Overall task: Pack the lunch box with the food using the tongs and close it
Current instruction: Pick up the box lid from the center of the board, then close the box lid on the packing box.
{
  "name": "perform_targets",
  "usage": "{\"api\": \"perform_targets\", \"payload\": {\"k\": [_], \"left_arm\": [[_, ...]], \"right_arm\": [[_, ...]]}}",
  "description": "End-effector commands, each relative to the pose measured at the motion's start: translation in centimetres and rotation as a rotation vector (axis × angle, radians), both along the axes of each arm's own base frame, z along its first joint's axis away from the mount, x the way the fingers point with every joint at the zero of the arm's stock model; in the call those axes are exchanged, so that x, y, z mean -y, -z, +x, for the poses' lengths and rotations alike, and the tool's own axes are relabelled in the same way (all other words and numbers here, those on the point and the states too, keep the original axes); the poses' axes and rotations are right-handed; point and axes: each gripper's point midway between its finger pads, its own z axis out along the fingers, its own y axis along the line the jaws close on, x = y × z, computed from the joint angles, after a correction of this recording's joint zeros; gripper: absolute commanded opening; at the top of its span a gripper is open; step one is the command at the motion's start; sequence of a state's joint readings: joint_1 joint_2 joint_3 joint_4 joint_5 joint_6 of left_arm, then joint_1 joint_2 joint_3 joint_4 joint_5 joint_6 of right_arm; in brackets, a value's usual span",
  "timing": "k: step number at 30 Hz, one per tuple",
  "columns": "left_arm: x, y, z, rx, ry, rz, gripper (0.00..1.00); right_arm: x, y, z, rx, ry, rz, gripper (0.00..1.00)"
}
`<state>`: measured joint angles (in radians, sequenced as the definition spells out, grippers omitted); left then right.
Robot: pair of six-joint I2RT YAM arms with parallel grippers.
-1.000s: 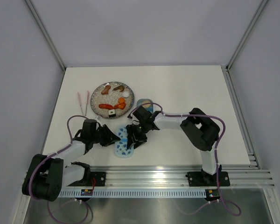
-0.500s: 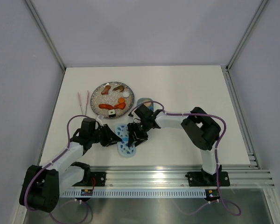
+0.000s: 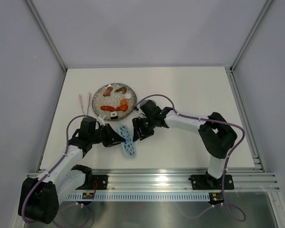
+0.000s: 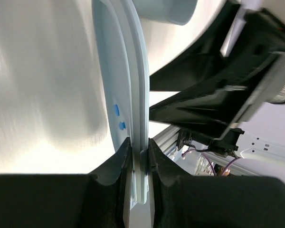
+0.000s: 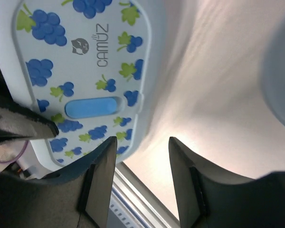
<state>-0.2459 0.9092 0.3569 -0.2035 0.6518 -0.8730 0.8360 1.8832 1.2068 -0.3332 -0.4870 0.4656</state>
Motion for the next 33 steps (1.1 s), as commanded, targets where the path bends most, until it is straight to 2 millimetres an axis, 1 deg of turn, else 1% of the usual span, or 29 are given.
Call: {"api": "perform_targets", "payload": {"k": [1, 2, 3, 4, 5, 6, 7, 8, 9, 10, 11, 12, 13, 14, 15, 16, 17, 18, 19, 21, 22, 23, 24, 25, 26, 28, 29, 31, 33], "left_arm": [[0.8, -4.7, 1.3, 0.113, 0.031, -0.047, 0.00], [0.7, -4.9, 1.2, 0.102, 0.034, -0.034, 0.00], [0.7, -5.3, 1.4, 0.119, 0.041, -0.020, 0.00], [0.7, -6.6, 2.0, 0.151, 0.041, -0.020, 0.00], [0.7, -7.0, 2.1, 0.150, 0.045, -0.018, 0.00], [0.9, -7.5, 2.4, 0.163, 0.051, -0.021, 0.00], [1.2, -8.7, 2.6, 0.184, 0.066, -0.038, 0.00], [1.4, -9.0, 3.2, 0.192, 0.074, -0.046, 0.00], [1.7, -9.5, 3.5, 0.203, 0.081, -0.058, 0.00], [2.1, -10.2, 3.8, 0.216, 0.101, -0.083, 0.00], [2.7, -11.2, 5.1, 0.248, 0.117, -0.105, 0.00], [3.0, -11.6, 5.7, 0.255, 0.134, -0.115, 0.00], [3.4, -12.2, 6.2, 0.260, 0.155, -0.124, 0.00], [3.9, -14.1, 7.4, 0.317, 0.172, -0.137, 0.00], [4.3, -13.8, 8.5, 0.306, 0.187, -0.143, 0.00], [4.8, -14.3, 9.0, 0.312, 0.209, -0.166, 0.00], [5.3, -16.3, 10.1, 0.365, 0.221, -0.196, 0.00], [5.9, -15.8, 11.1, 0.338, 0.242, -0.214, 0.00], [6.3, -16.0, 11.3, 0.327, 0.267, -0.236, 0.00], [7.3, -17.9, 12.7, 0.393, 0.308, -0.282, 0.00], [7.9, -16.8, 13.4, 0.353, 0.343, -0.310, 0.00], [8.4, -16.8, 14.2, 0.364, 0.355, -0.325, 0.00], [8.8, -16.5, 14.8, 0.337, 0.358, -0.346, 0.00], [9.3, -15.3, 15.9, 0.300, 0.365, -0.361, 0.00], [9.5, -15.2, 16.7, 0.311, 0.367, -0.375, 0.00], [9.9, -14.9, 17.6, 0.281, 0.365, -0.406, 0.00], [10.2, -14.1, 18.3, 0.263, 0.356, -0.419, 0.00], [10.5, -13.5, 18.8, 0.253, 0.352, -0.428, 0.00], [10.9, -12.4, 19.2, 0.226, 0.353, -0.431, 0.00]], "right_arm": [[2.9, -7.7, 4.1, 0.274, 0.105, -0.029, 0.55], [4.4, -8.4, 5.0, 0.324, 0.160, -0.066, 0.56], [6.9, -9.5, 7.1, 0.386, 0.249, -0.102, 0.56], [8.8, -12.7, 7.6, 0.446, 0.309, -0.060, 0.57], [10.8, -13.1, 8.1, 0.459, 0.359, -0.064, 0.57], [14.0, -14.3, 10.1, 0.495, 0.460, -0.075, 0.58], [16.0, -16.3, 10.1, 0.538, 0.510, -0.064, 0.58], [17.7, -17.0, 10.6, 0.560, 0.553, -0.082, 0.59], [20.2, -17.2, 11.0, 0.574, 0.597, -0.130, 0.60], [21.1, -17.9, 10.9, 0.591, 0.612, -0.130, 0.60], [22.2, -18.0, 11.0, 0.609, 0.629, -0.162, 0.62], [22.9, -17.7, 10.9, 0.600, 0.640, -0.188, 0.62], [23.4, -17.4, 11.0, 0.592, 0.649, -0.203, 0.62], [23.7, -16.9, 10.9, 0.582, 0.657, -0.219, 0.62], [23.9, -16.4, 10.8, 0.567, 0.666, -0.230, 0.62], [24.1, -16.3, 10.8, 0.564, 0.673, -0.234, 0.62], [24.2, -15.7, 10.6, 0.549, 0.687, -0.241, 0.62], [24.3, -15.8, 10.7, 0.556, 0.695, -0.234, 0.62], [24.3, -16.1, 10.6, 0.565, 0.700, -0.224, 0.62], [24.6, -16.1, 10.5, 0.564, 0.706, -0.223, 0.63], [24.6, -16.0, 10.5, 0.564, 0.708, -0.226, 0.63], [24.6, -16.0, 10.6, 0.560, 0.709, -0.224, 0.63], [24.4, -16.0, 10.5, 0.552, 0.700, -0.216, 0.63], [24.2, -15.8, 10.5, 0.542, 0.697, -0.216, 0.63], [24.1, -15.7, 10.5, 0.534, 0.698, -0.211, 0.63], [24.2, -15.8, 10.4, 0.533, 0.701, -0.208, 0.63], [24.2, -15.6, 10.3, 0.529, 0.702, -0.211, 0.63], [24.4, -15.7, 10.1, 0.531, 0.705, -0.213, 0.64], [24.2, -15.5, 9.8, 0.518, 0.701, -0.203, 0.64]]}}
